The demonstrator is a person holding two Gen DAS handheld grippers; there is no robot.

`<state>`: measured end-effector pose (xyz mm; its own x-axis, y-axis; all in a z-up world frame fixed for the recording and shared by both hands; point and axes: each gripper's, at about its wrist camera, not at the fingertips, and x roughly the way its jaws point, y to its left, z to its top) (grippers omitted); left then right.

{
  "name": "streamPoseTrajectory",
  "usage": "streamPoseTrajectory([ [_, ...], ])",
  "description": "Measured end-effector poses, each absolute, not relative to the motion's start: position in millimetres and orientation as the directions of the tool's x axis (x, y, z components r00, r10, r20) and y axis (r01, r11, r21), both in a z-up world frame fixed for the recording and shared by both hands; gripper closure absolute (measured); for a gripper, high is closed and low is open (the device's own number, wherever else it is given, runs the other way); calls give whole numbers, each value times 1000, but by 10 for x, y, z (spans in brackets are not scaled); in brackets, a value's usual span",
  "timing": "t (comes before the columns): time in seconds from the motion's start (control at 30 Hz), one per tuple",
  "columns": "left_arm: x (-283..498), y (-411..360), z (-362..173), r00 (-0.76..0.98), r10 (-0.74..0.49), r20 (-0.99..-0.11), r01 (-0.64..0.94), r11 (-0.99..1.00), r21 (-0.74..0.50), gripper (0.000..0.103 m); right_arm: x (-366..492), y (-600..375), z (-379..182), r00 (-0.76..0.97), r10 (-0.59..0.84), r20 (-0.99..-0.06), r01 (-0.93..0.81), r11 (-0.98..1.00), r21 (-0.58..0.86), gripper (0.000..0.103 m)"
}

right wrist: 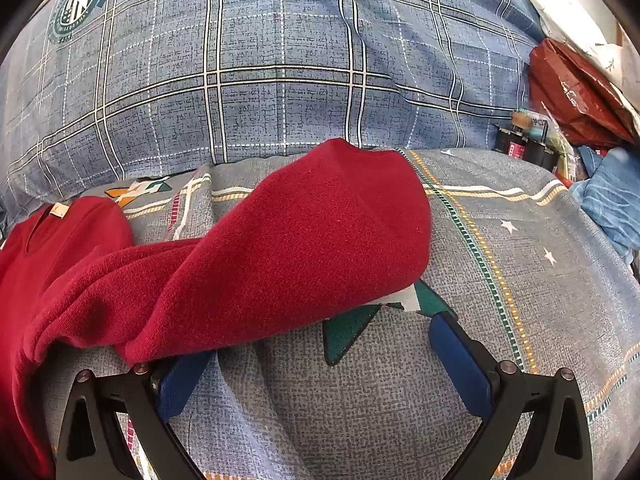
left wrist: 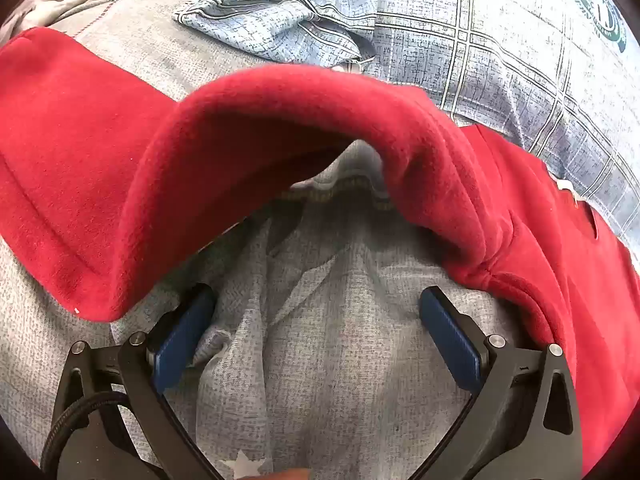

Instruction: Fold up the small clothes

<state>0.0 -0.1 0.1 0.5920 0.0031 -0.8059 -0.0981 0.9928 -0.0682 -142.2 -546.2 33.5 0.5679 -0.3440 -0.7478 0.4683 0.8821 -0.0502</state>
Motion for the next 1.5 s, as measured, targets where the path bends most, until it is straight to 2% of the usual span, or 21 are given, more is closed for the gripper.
streamPoseTrajectory([
  [0.47,5,-40,4,589,3,-808,-96,993,-66,0,-1429,-5461,338,564,-344,-750,471,881,-50,0],
  [0.73,-124,-63,69,543,-24,-840,-58,996,-66,1,-1731,-5147,427,532,-272,-802,429,903,-22,0],
  [0.9,-385,-103,439,623,-37,-781,-29,997,-70,1,-1997,-4719,663,581,-264,-770,368,929,-41,0],
  [1.07,-621,-292,701,652,-79,-754,-1,995,-105,1,-2078,-4299,971,674,-192,-714,310,950,37,0],
  [1.2,-748,-567,808,663,-88,-743,57,996,-67,1,-1951,-4029,1087,700,-121,-703,270,957,104,0],
  [1.5,-904,-997,881,679,-130,-723,157,987,-31,1,-1775,-3543,1040,703,-63,-709,231,963,143,0],
])
